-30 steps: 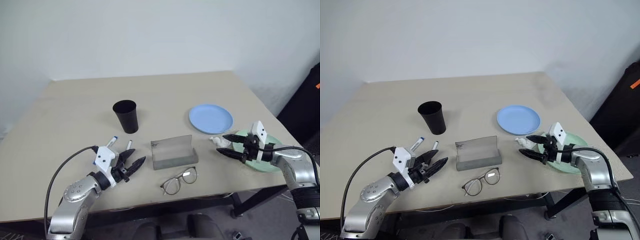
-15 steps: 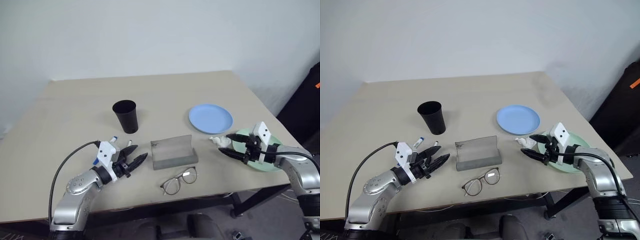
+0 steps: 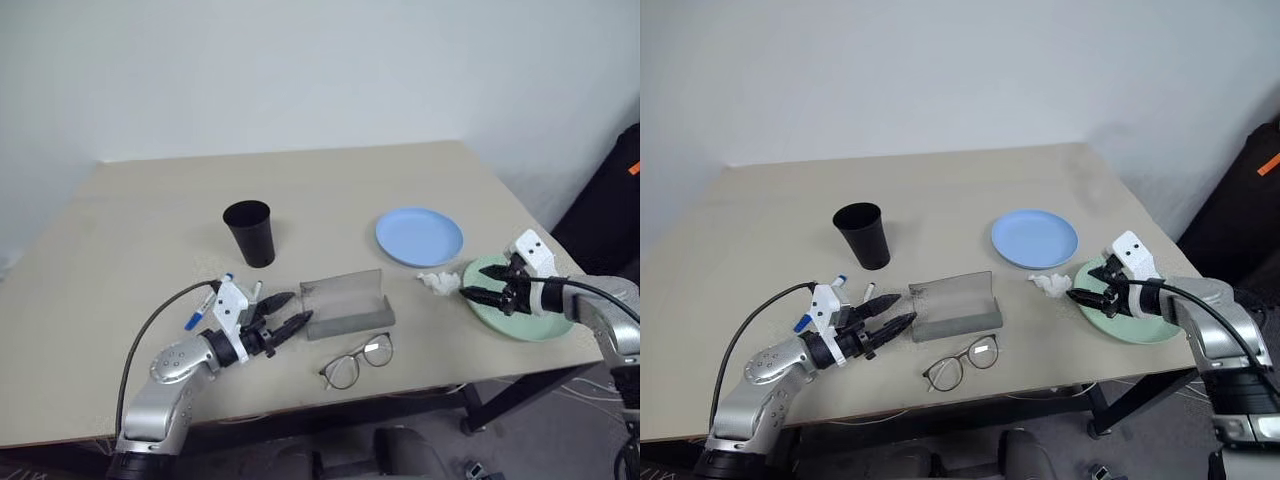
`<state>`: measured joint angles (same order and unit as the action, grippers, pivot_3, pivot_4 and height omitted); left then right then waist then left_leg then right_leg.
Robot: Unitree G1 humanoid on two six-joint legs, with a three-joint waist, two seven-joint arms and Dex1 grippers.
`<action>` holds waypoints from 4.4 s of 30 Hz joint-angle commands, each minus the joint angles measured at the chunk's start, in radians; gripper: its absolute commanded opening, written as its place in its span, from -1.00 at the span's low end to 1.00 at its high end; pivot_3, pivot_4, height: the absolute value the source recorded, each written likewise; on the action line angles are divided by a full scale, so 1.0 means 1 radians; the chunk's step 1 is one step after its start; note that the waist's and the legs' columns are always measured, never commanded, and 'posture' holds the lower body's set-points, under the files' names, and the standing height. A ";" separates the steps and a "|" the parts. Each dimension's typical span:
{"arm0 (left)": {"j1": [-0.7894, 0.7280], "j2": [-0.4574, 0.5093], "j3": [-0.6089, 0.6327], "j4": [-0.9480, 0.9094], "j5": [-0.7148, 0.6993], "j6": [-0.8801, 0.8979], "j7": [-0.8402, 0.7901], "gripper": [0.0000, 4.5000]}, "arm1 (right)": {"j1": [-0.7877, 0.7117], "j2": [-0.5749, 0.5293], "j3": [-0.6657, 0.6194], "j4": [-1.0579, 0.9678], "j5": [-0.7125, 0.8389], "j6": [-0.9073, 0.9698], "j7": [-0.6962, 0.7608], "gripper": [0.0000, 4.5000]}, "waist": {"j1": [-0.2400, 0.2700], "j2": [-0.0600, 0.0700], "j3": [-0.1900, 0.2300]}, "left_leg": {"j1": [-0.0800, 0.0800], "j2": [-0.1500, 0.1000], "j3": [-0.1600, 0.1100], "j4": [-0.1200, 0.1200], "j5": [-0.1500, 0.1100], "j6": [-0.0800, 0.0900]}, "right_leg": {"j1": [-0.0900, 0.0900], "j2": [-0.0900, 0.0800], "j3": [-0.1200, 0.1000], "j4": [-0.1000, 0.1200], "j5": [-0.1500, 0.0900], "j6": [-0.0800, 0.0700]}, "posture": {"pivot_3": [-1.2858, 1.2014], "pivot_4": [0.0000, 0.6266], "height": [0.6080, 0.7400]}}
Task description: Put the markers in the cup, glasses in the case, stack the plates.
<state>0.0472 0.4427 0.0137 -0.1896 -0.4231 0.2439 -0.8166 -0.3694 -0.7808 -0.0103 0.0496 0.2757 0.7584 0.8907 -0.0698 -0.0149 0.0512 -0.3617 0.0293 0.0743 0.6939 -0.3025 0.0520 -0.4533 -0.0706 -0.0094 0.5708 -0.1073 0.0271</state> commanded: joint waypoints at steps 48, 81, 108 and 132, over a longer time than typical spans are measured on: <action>-0.056 -0.039 -0.048 0.013 0.029 -0.042 0.007 0.25 | -0.289 0.002 0.212 0.269 -0.305 -0.286 -0.172 -0.87 | -0.002 -0.001 0.000 | -0.004 0.000 0.001 0.002 0.001 0.003 | -0.004 0.000 -0.002 0.000 0.000 0.000 | 0.03 -1.00 1.00; -0.079 -0.044 -0.044 0.025 0.046 -0.055 0.027 0.25 | -0.559 0.246 0.223 0.746 -0.327 -0.837 0.161 0.22 | -0.001 0.002 -0.001 | -0.002 0.000 0.001 0.002 0.002 0.004 | -0.001 0.001 -0.001 0.002 0.002 -0.003 | 0.03 -1.00 1.00; -0.127 -0.050 -0.062 0.073 0.053 -0.062 0.003 0.25 | -0.381 0.130 0.265 0.626 -0.389 -0.502 0.227 0.22 | -0.001 0.003 -0.001 | 0.000 0.000 0.001 0.003 0.002 0.003 | 0.001 0.001 -0.001 0.002 0.002 -0.004 | 0.03 -1.00 1.00; -0.117 -0.052 -0.062 0.068 0.053 -0.063 0.006 0.25 | -0.536 0.185 0.188 0.728 -0.358 -0.646 0.115 -0.99 | -0.002 0.003 -0.001 | 0.001 0.000 0.001 0.003 0.002 0.003 | 0.002 0.001 -0.001 0.002 0.002 -0.004 | 0.03 -1.00 1.00</action>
<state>-0.0513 0.3900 -0.0556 -0.1035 -0.3694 0.2011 -0.8084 -0.8692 -0.5971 0.1969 0.7472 -0.0688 0.1395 1.0485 -0.0717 -0.0119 0.0504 -0.3605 0.0295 0.0752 0.6967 -0.3000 0.0543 -0.4519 -0.0694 -0.0108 0.5729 -0.1051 0.0233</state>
